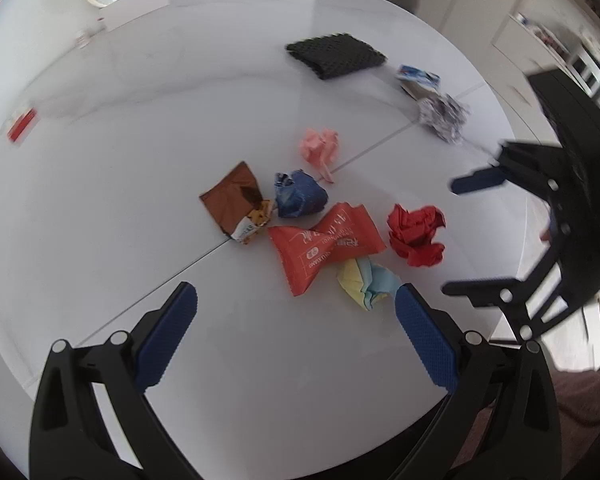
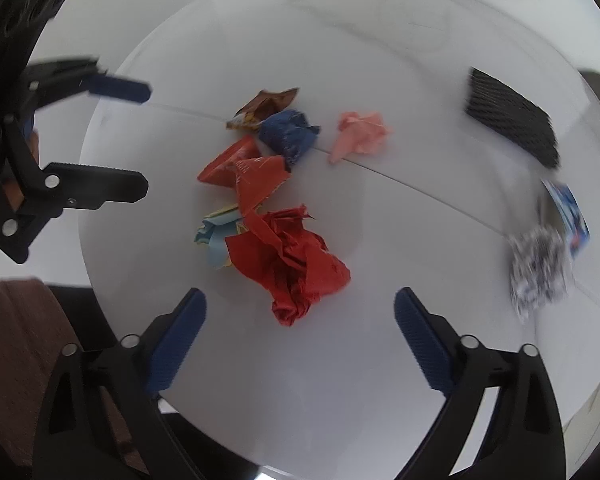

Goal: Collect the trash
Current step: 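Grasp the red crumpled paper with the right tool, then grasp the yellow-blue paper with the left tool while the right tool holds the red paper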

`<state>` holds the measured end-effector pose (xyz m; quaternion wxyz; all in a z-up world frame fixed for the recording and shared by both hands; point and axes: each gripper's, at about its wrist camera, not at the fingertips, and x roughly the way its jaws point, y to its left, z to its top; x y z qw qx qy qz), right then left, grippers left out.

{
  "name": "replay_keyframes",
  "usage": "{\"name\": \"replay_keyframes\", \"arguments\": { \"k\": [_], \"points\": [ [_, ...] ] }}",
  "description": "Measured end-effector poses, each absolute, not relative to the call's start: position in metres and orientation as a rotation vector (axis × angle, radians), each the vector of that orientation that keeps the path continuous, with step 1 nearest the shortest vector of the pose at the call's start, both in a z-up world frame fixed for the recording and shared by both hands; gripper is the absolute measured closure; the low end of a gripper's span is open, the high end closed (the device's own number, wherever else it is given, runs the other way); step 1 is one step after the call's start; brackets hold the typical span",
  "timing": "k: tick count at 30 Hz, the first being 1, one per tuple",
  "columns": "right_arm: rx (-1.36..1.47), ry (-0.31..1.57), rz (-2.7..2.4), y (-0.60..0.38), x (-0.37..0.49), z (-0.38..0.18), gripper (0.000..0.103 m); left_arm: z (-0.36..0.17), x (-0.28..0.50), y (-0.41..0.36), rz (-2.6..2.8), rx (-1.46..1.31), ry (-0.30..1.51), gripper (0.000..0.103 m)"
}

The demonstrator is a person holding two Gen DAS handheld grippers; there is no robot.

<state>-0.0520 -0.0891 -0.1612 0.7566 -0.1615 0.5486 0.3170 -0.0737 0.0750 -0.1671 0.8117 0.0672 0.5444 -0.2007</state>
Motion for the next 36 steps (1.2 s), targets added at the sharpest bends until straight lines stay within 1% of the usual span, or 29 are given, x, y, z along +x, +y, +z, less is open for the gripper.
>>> {"name": "replay_keyframes", "arguments": {
  "k": [3, 5, 6, 7, 8, 13, 15, 17, 21, 24, 30, 36],
  "points": [
    [-0.417, 1.203, 0.729, -0.081, -0.043, -0.170, 0.025, -0.176, -0.069, 0.068, -0.505, 0.231, 1.164, 0.008],
    [-0.425, 1.217, 0.733, -0.081, -0.038, -0.173, 0.042, -0.182, -0.066, 0.061, -0.546, 0.315, 1.157, 0.009],
    [-0.415, 1.228, 0.737, -0.081, -0.036, -0.174, 0.047, -0.184, -0.065, 0.058, -0.566, 0.351, 1.150, 0.010],
    [-0.403, 1.240, 0.735, -0.082, -0.033, -0.175, 0.056, -0.186, -0.064, 0.055, -0.600, 0.388, 1.143, 0.010],
    [-0.397, 1.249, 0.731, -0.083, -0.032, -0.176, 0.061, -0.187, -0.063, 0.053, -0.630, 0.415, 1.136, 0.012],
    [-0.286, 1.273, 0.667, -0.098, -0.028, -0.168, 0.064, -0.195, -0.061, 0.038, -0.784, 0.568, 1.097, 0.020],
    [-0.211, 1.273, 0.635, -0.109, -0.029, -0.161, 0.064, -0.201, -0.058, 0.032, -0.830, 0.628, 1.080, 0.026],
    [-0.133, 1.268, 0.588, -0.123, -0.032, -0.154, 0.064, -0.204, -0.054, 0.029, -0.878, 0.655, 1.072, 0.027],
    [0.014, 1.254, 0.487, -0.152, -0.042, -0.142, 0.064, -0.202, -0.049, 0.026, -0.986, 0.694, 1.049, 0.033],
    [0.129, 1.238, 0.430, -0.171, -0.052, -0.135, 0.064, -0.202, -0.045, 0.027, -1.080, 0.720, 1.071, 0.034],
    [0.237, 1.227, 0.357, -0.183, -0.071, -0.132, 0.064, -0.193, -0.045, 0.028, -1.160, 0.668, 1.147, 0.034],
    [0.311, 1.208, 0.317, -0.179, -0.088, -0.134, 0.064, -0.194, -0.054, 0.028, -0.985, 0.394, 1.291, 0.034]
  ]
}}
